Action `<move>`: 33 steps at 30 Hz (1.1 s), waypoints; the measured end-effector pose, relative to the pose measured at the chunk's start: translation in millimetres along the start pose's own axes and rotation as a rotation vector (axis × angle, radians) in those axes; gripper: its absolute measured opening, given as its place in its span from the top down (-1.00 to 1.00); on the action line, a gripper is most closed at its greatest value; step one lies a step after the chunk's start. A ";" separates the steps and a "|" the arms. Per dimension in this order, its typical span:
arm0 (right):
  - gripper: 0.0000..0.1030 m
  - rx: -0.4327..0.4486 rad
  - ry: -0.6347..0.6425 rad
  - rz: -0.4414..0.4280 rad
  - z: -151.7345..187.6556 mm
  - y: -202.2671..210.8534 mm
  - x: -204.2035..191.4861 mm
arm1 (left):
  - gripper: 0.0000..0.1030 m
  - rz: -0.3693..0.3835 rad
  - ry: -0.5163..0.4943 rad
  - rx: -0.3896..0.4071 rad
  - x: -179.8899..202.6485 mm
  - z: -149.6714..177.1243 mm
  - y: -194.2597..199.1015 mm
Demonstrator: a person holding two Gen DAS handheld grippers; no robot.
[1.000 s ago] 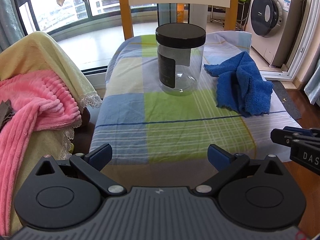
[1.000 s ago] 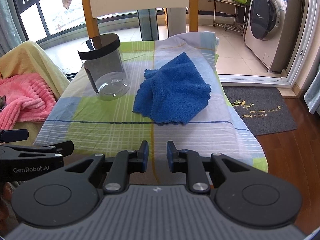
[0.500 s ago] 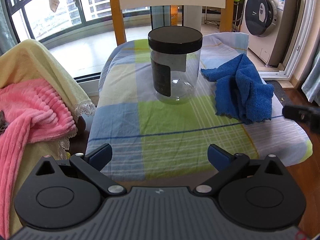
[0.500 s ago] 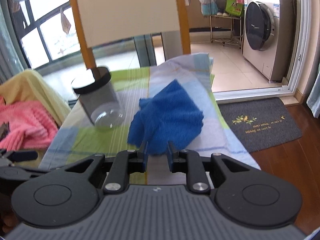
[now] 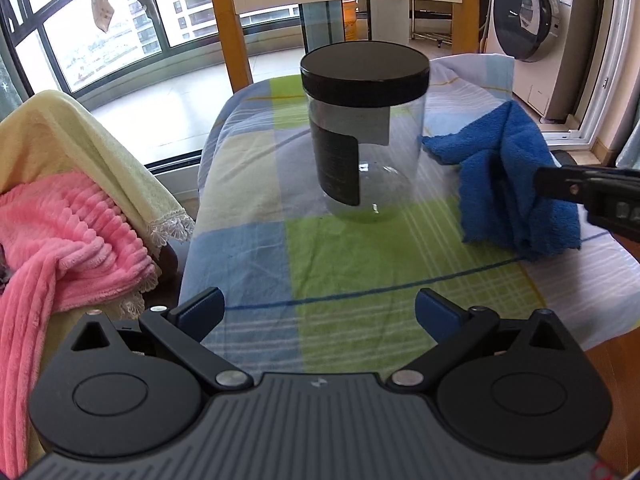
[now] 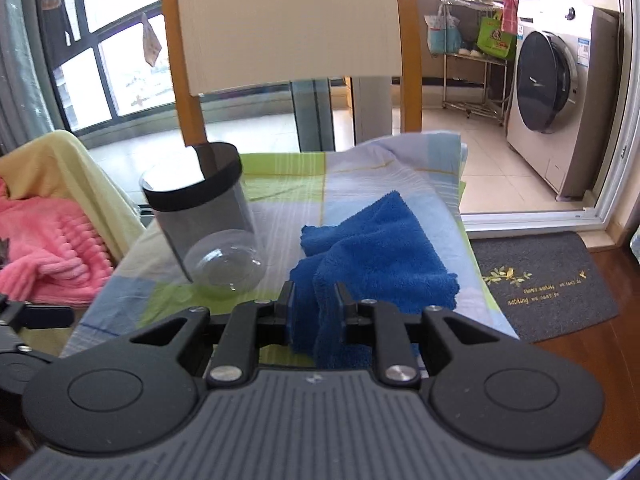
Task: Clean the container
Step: 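Grasp the blue towel with the right gripper and lift it, then grasp the clear jar with the left gripper while the right gripper brings the towel over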
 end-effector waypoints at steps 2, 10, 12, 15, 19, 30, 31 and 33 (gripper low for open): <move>0.65 -0.010 -0.001 0.024 1.5 -9.6 1.3 | -0.99 0.015 0.008 0.010 -2.7 -3.2 -2.8; 0.65 -0.042 -0.021 0.059 10.2 -32.5 14.1 | -0.99 0.046 -0.019 0.074 0.6 -22.7 -14.9; 0.69 -0.050 -0.043 0.045 11.7 -34.4 20.2 | -0.99 0.052 -0.027 0.091 3.8 -31.2 -20.1; 0.81 -0.054 -0.153 -0.025 11.1 -32.3 38.0 | -0.99 0.061 -0.038 0.116 8.8 -44.0 -27.9; 0.81 -0.056 -0.264 -0.062 10.4 -27.6 60.5 | -0.99 0.072 -0.054 0.149 15.3 -61.1 -38.3; 0.80 -0.014 -0.301 -0.091 3.1 -7.1 74.1 | -0.72 0.115 -0.024 0.161 20.0 -75.0 -70.5; 0.80 -0.010 -0.302 -0.093 2.4 -5.1 74.9 | -0.68 0.119 -0.024 0.161 19.5 -75.3 -72.2; 0.81 -0.002 -0.305 -0.099 0.9 -1.3 76.4 | -0.67 0.125 -0.029 0.163 19.2 -75.6 -74.6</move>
Point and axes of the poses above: each gripper's, at about its wrist camera, not at the fingertips, and y roughly against the way its jaws point, x to its right, z to its underside, the point moved 3 cm from there along -y, roughly the way its jaws point
